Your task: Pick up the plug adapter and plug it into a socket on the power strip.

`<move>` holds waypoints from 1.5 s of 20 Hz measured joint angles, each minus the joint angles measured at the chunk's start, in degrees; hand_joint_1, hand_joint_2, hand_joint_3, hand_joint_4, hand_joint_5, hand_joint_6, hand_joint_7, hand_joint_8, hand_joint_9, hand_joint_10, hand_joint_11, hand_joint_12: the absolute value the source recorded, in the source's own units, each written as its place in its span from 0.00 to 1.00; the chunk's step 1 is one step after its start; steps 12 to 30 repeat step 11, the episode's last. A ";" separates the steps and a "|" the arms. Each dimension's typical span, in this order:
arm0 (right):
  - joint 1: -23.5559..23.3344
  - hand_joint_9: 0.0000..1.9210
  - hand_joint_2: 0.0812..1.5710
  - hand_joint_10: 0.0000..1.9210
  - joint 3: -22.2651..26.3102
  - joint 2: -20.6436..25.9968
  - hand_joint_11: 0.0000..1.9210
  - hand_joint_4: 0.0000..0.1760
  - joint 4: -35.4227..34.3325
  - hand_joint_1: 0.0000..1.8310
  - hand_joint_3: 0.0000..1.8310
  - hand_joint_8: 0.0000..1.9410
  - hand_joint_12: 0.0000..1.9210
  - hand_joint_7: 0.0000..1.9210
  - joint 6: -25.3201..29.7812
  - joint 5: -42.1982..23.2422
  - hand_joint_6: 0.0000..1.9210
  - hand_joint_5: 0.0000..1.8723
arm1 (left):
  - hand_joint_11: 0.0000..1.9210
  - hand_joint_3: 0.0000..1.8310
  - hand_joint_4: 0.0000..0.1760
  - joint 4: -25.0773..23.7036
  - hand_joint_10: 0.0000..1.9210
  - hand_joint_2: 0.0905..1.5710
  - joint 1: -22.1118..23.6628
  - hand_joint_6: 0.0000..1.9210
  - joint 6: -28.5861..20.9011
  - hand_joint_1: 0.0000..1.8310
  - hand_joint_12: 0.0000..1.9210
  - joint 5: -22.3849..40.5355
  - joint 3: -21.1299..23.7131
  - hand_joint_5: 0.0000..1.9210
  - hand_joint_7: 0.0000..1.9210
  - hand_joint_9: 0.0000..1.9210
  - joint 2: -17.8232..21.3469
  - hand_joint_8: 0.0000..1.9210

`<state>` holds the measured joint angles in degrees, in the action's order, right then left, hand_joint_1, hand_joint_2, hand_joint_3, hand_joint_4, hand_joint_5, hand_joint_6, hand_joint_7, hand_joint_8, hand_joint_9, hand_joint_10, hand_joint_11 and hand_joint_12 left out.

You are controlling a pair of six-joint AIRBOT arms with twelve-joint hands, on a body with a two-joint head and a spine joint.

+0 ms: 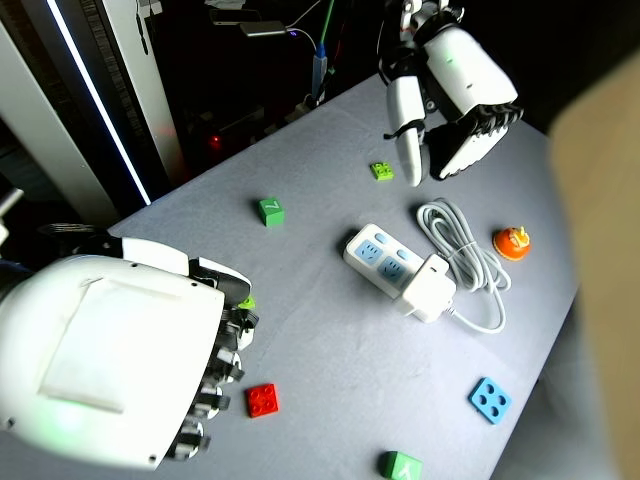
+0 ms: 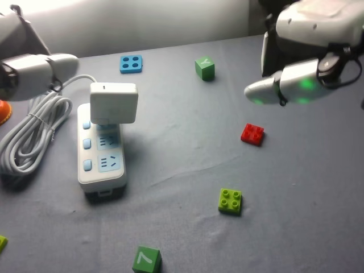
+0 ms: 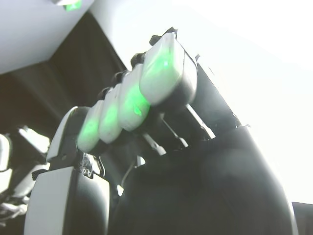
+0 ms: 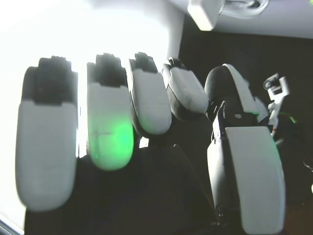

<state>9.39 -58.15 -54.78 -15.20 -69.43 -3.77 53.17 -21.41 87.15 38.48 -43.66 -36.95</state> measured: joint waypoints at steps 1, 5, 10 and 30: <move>1.16 0.85 0.78 1.00 0.76 0.63 0.92 0.48 0.00 0.18 0.01 1.00 1.00 0.77 0.15 -1.22 1.00 0.72 | 0.80 0.00 0.00 0.04 1.00 0.87 0.00 1.00 0.02 0.22 1.00 -0.26 0.00 0.71 0.74 0.78 0.37 1.00; 4.04 0.84 0.79 1.00 3.13 2.82 0.91 0.49 -0.20 0.18 0.01 1.00 1.00 0.76 1.99 -3.85 1.00 0.72 | 0.80 0.00 0.00 0.24 1.00 0.87 0.55 1.00 -0.04 0.23 1.00 -1.20 0.31 0.71 0.73 0.77 0.74 1.00; 5.95 0.84 0.79 1.00 4.48 5.03 0.91 0.51 -0.24 0.18 0.01 1.00 1.00 0.76 3.41 -6.16 1.00 0.72 | 0.80 0.00 0.00 -0.02 1.00 0.87 0.83 1.00 0.02 0.23 1.00 -1.29 0.39 0.71 0.73 0.77 1.42 1.00; 6.62 0.84 0.79 1.00 4.76 5.42 0.91 0.51 -0.22 0.18 0.01 1.00 1.00 0.76 3.45 -6.67 1.00 0.72 | 0.80 0.00 0.00 -0.02 1.00 0.87 0.83 1.00 0.02 0.23 1.00 -1.29 0.26 0.71 0.73 0.77 1.42 1.00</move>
